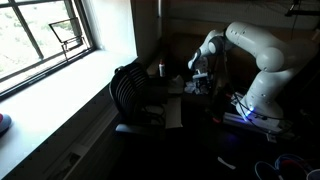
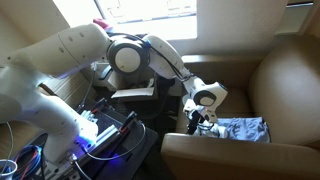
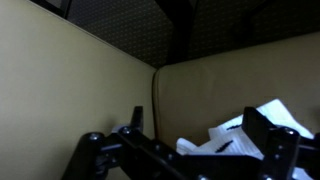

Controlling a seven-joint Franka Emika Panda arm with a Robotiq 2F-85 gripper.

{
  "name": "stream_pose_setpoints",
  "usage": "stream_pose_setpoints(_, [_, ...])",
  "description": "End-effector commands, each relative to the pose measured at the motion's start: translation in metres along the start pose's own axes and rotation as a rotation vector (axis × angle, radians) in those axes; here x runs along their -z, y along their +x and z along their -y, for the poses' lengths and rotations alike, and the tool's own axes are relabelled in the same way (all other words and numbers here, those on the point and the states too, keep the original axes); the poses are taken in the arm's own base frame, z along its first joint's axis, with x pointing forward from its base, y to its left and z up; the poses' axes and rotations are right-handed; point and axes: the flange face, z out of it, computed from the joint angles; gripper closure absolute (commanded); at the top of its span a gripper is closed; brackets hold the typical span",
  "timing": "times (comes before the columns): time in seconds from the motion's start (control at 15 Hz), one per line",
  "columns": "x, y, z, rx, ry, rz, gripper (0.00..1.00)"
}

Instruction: Move the white top to the left side of the sofa

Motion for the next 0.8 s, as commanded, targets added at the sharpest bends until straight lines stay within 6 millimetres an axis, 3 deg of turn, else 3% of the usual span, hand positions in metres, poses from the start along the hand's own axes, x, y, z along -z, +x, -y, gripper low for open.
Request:
stream_pose_setpoints(0.0, [-0.003, 0.011, 0.000, -0.106, -0.030, -0.169, 0.00])
stream_pose_setpoints(0.33, [0.023, 0.026, 0.001, -0.225, 0.003, -0.409, 0.00])
stream_pose_setpoints(0.53, [0.058, 0.029, -0.002, -0.260, 0.155, -0.528, 0.00])
stream_pose_setpoints(0.73, [0.071, 0.030, -0.002, -0.283, 0.309, -0.622, 0.00])
